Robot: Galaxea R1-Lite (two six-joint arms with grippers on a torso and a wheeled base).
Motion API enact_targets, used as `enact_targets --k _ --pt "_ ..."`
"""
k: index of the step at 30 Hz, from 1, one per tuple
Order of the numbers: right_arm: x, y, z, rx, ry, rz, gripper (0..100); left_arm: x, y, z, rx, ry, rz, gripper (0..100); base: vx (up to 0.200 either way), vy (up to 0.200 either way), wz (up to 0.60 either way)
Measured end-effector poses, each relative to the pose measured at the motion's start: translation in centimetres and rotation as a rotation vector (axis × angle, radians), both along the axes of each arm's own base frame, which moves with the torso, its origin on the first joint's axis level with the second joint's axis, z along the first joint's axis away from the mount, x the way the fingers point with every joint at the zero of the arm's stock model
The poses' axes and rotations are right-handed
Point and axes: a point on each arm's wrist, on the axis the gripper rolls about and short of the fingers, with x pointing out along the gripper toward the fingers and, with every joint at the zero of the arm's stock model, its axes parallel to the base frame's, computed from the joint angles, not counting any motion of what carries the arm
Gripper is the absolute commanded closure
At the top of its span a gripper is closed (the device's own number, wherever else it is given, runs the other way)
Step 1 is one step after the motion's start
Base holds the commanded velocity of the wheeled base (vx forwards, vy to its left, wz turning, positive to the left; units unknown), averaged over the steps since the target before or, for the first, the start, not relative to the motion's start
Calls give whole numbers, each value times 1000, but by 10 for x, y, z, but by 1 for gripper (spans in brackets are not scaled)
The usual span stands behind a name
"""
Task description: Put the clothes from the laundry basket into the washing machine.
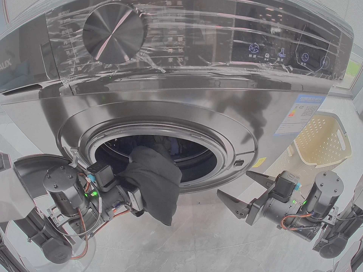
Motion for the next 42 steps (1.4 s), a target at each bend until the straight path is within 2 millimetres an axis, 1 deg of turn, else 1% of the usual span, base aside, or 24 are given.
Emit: enact_targets --k 4,7,14,20,25,29,37,42 --pt "-2 0 1 0 -1 7 0 -2 -5 -4 9 13 -7 100 0 0 0" --pt "-3 0 1 0 -2 9 0 -2 -5 -5 13 18 -6 100 -200 0 0" --pt "-3 0 1 0 -1 10 0 0 -6 -6 14 20 -4 100 0 0 0" --pt "-4 1 0 -2 2 13 0 5 -5 -5 9 12 7 100 0 0 0" --pt "-6 3 0 -1 2 24 0 12 -10 -1 -9 -14 9 100 0 0 0" --pt "-8 3 -1 -7 8 33 0 26 -19 0 -23 -34 22 100 0 0 0" --pt "-13 4 -3 -15 15 51 0 68 -37 -11 -59 -54 54 100 0 0 0" --pt "-15 5 -3 -16 15 57 0 97 -49 -10 -102 -100 73 100 0 0 0"
